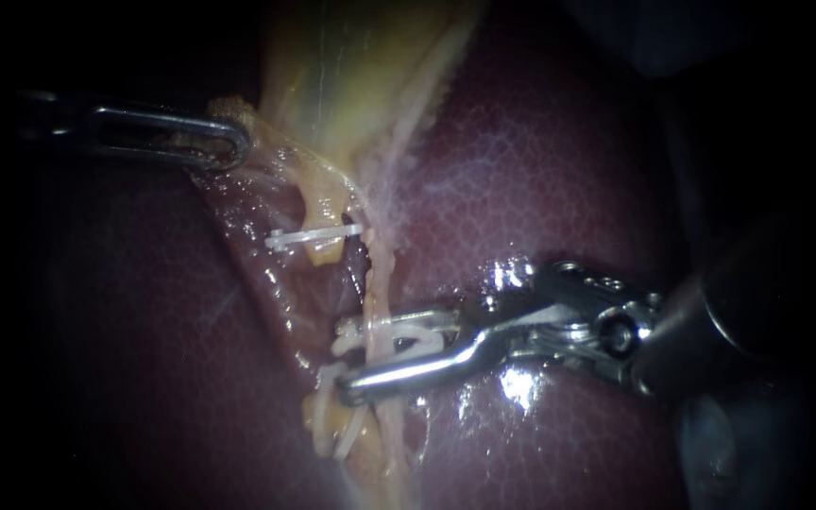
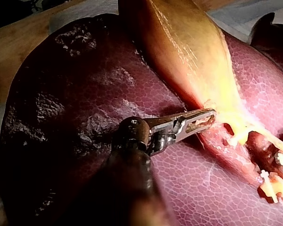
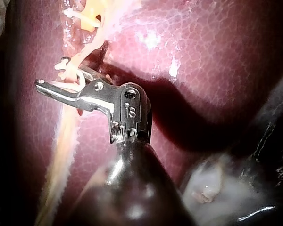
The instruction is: Clipping second clip right tube
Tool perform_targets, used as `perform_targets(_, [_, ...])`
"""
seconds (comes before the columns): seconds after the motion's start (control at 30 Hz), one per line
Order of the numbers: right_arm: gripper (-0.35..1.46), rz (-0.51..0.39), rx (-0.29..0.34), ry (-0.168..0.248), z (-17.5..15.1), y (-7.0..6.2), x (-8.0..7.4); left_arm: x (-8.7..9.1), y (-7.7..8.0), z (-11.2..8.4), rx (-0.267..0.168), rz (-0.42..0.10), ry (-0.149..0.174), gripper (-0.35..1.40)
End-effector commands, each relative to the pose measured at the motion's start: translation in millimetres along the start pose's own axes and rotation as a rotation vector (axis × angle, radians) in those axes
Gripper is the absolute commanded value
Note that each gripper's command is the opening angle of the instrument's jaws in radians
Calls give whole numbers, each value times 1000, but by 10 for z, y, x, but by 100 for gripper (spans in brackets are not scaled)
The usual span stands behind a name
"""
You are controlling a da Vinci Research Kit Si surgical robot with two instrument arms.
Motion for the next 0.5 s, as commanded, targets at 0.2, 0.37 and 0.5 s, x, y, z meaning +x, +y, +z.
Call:
perform_targets(0.2, [24,17,3,-3,-7,4,-1,0,0,0,0,0,0,-35])
perform_targets(0.37, [-14,41,14,-13,-13,7,-1,0,0,0,0,0,0,-35])
perform_targets(0.5, [-32,40,28,-24,-12,7,-1,0,0,0,0,0,0,-35])
